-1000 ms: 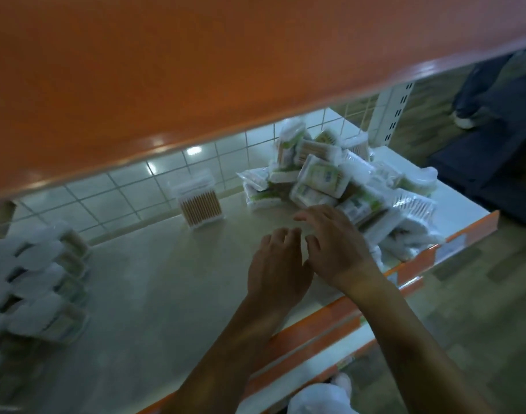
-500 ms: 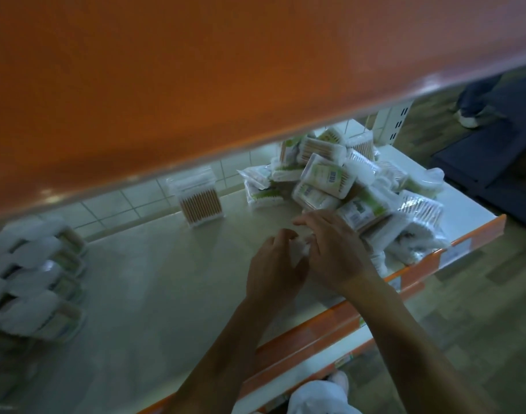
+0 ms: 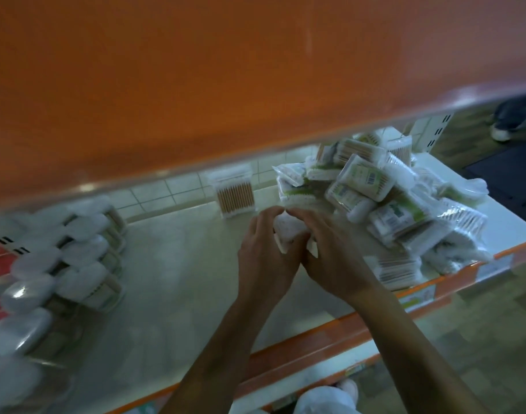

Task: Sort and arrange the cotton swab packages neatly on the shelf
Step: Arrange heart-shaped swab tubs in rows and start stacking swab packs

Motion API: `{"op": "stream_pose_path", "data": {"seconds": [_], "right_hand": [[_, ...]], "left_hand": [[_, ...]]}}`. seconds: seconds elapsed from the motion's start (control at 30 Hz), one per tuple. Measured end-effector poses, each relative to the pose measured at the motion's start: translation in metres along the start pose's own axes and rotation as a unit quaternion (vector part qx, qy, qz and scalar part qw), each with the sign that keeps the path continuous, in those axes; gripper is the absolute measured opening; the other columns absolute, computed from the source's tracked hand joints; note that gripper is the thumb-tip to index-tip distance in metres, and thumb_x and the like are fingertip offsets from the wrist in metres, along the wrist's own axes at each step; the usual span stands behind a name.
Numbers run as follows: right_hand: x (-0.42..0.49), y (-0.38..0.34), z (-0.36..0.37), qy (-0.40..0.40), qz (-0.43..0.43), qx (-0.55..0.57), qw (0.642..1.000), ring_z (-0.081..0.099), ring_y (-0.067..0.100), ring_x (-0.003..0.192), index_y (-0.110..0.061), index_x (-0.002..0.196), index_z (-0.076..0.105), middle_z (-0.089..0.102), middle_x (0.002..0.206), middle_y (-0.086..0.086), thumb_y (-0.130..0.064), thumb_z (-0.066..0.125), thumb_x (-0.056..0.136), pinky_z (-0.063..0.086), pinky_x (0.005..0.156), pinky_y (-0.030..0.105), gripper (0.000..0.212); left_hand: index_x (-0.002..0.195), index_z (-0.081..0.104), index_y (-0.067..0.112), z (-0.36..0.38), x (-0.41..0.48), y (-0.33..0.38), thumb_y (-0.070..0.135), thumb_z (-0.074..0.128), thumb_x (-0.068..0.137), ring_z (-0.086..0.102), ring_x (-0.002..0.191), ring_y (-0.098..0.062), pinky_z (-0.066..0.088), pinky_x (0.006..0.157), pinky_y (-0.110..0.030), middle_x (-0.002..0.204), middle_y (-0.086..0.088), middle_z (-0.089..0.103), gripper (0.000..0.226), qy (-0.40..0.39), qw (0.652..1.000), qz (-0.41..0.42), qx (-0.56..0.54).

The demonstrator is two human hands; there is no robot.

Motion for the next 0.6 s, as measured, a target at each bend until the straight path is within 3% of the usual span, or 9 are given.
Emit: {"op": "stream_pose_path", "data": {"seconds": [0.17,0.27,0.37,0.53,0.6], "right_hand": [[0.003,-0.011,0.009,-0.002,-0.022,0.046,0.999,0.054,0.015,0.114,-0.018,0.135,0.047,0.053,0.125,0.005,-0.005,0.069,0.08,0.05,0.092,0.04,0.06],[0.004,-0.021,0.019,-0.016,-0.032,0.083,0.996,0.055,0.014,0.112,-0.021,0.137,0.044,0.054,0.123,0.003,-0.003,0.062,0.085,0.051,0.09,0.039,0.058],[0.005,-0.032,0.031,-0.031,-0.031,0.12,0.992,0.057,0.012,0.109,-0.028,0.137,0.043,0.056,0.123,0.001,-0.006,0.058,0.088,0.053,0.087,0.037,0.056],[0.01,-0.051,0.055,-0.052,-0.04,0.152,0.986,0.058,0.006,0.11,-0.023,0.134,0.047,0.057,0.126,-0.002,-0.014,0.06,0.088,0.053,0.088,0.03,0.049],[0.012,-0.06,0.066,-0.059,-0.047,0.158,0.985,0.058,0.007,0.11,-0.021,0.133,0.048,0.058,0.125,-0.001,-0.015,0.059,0.088,0.053,0.089,0.027,0.046]], "left_hand": [[0.118,0.055,0.024,-0.022,-0.001,-0.001,0.042,0.071,0.077,0.057,0.098,-0.015,0.053,0.077,-0.038,0.113,0.005,0.057,0.048,0.032,0.999,-0.006,0.011],[0.116,0.057,0.023,-0.036,-0.001,-0.005,0.037,0.072,0.078,0.057,0.099,-0.015,0.051,0.077,-0.032,0.114,0.002,0.059,0.043,0.046,0.999,-0.023,0.017],[0.118,0.057,0.022,-0.049,-0.004,-0.011,0.036,0.07,0.08,0.056,0.101,-0.017,0.052,0.08,-0.036,0.116,0.0,0.059,0.043,0.048,0.998,-0.032,0.04],[0.121,0.055,0.021,-0.073,-0.012,-0.021,0.04,0.065,0.084,0.054,0.099,-0.011,0.04,0.071,-0.018,0.119,0.001,0.058,0.043,0.03,0.993,-0.032,0.107],[0.122,0.055,0.02,-0.084,-0.015,-0.024,0.038,0.063,0.086,0.054,0.101,-0.012,0.035,0.072,-0.017,0.12,0.0,0.058,0.041,0.041,0.989,-0.031,0.141]]}}
Point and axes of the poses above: each hand's wrist, its own x-axis towards the middle knuckle, its own z-axis out of the palm, y = z × x, the point moved 8 cm from there along x, towards the middle knuckle
